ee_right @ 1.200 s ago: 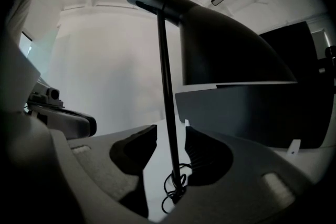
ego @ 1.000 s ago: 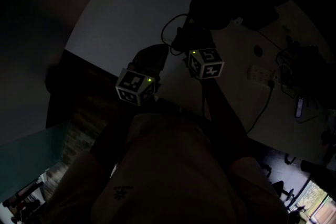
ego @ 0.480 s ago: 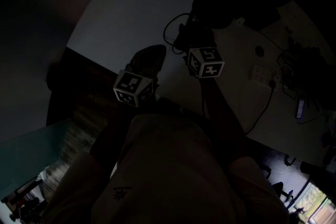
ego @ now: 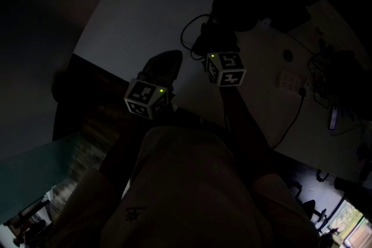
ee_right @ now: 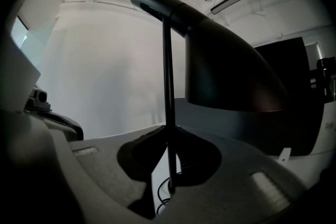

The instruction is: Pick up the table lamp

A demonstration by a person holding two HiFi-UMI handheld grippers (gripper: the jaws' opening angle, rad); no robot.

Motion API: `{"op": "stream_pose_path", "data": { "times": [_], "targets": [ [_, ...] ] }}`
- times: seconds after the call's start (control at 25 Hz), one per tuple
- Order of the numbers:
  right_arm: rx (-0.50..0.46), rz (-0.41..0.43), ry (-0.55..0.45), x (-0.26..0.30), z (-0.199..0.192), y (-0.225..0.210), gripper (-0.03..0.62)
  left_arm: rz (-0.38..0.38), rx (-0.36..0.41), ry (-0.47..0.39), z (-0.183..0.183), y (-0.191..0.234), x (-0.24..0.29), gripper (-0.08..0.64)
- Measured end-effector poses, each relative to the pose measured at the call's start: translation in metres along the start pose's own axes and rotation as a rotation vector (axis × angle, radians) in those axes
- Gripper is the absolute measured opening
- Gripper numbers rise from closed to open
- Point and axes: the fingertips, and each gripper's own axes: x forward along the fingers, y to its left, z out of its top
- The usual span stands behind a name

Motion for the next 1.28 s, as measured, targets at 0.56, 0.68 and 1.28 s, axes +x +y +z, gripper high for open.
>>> {"op": "stream_pose_path", "data": {
  "times": [0.56,0.68,1.28],
  "targets": [
    [-0.050,-0.040,0.001,0.000,-0.005,-0.005,0.038,0.000,0.002,0.016,-0.002,0.008,0.001,-0.002],
    [-0.053,-0.039,-0.001,-0.001,-0.005,-0.005,0.035,-0.001,-0.003,0.008,0.001,0.008,0.002,-0.002],
    [-0.064,0.057,-0.016,-0.006,-0.004,-0.004,0.034,0.016,-0.016,0.018,0.005,0.016,0.004,-0.002]
  ]
}}
